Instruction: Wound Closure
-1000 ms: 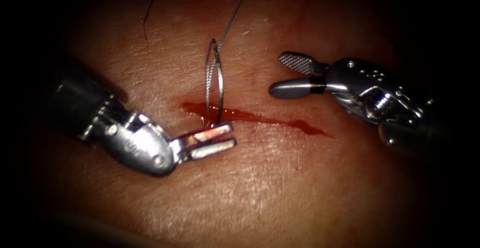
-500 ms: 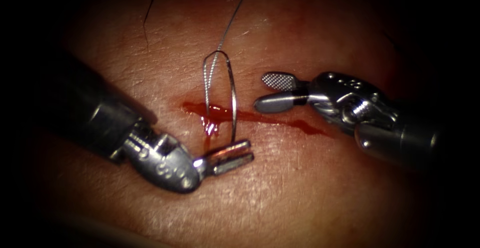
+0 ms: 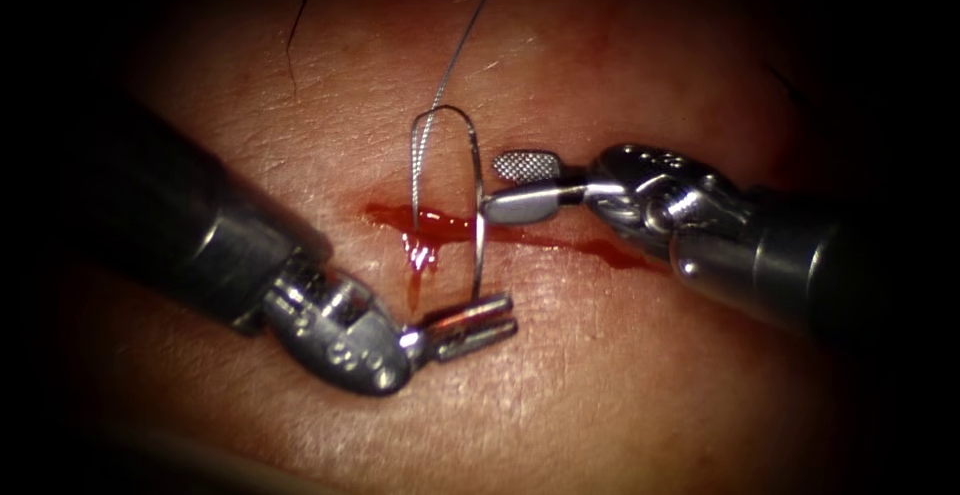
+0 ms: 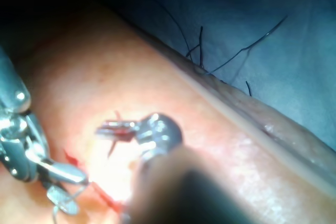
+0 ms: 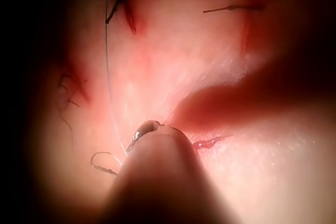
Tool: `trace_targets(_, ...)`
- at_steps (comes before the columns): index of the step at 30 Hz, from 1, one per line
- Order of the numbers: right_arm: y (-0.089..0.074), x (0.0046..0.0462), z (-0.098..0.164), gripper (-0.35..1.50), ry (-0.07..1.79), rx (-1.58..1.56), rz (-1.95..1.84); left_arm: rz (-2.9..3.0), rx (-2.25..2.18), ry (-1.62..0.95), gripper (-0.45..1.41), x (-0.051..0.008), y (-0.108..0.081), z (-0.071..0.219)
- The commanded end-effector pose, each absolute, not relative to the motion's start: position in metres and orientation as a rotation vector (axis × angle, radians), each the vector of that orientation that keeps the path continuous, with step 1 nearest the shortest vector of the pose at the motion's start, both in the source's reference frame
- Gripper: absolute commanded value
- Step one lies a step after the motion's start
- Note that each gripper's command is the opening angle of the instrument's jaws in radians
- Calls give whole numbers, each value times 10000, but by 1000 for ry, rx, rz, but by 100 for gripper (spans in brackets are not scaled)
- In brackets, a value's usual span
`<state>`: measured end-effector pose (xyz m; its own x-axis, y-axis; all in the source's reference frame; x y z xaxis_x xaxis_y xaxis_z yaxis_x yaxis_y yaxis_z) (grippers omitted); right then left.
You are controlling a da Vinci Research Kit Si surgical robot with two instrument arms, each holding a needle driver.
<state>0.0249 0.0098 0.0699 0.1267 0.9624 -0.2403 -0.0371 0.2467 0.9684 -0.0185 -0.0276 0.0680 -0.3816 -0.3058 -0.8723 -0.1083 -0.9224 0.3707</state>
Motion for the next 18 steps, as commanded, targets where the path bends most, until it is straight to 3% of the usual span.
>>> trace_targets(1,95,260,703,111,1189,1054,957,-2452,1672,-562,-45,-185,-283,685)
trace_targets(18,91,274,699,104,1214,1073,960,-2449,1667,-567,-45,-186,-283,686)
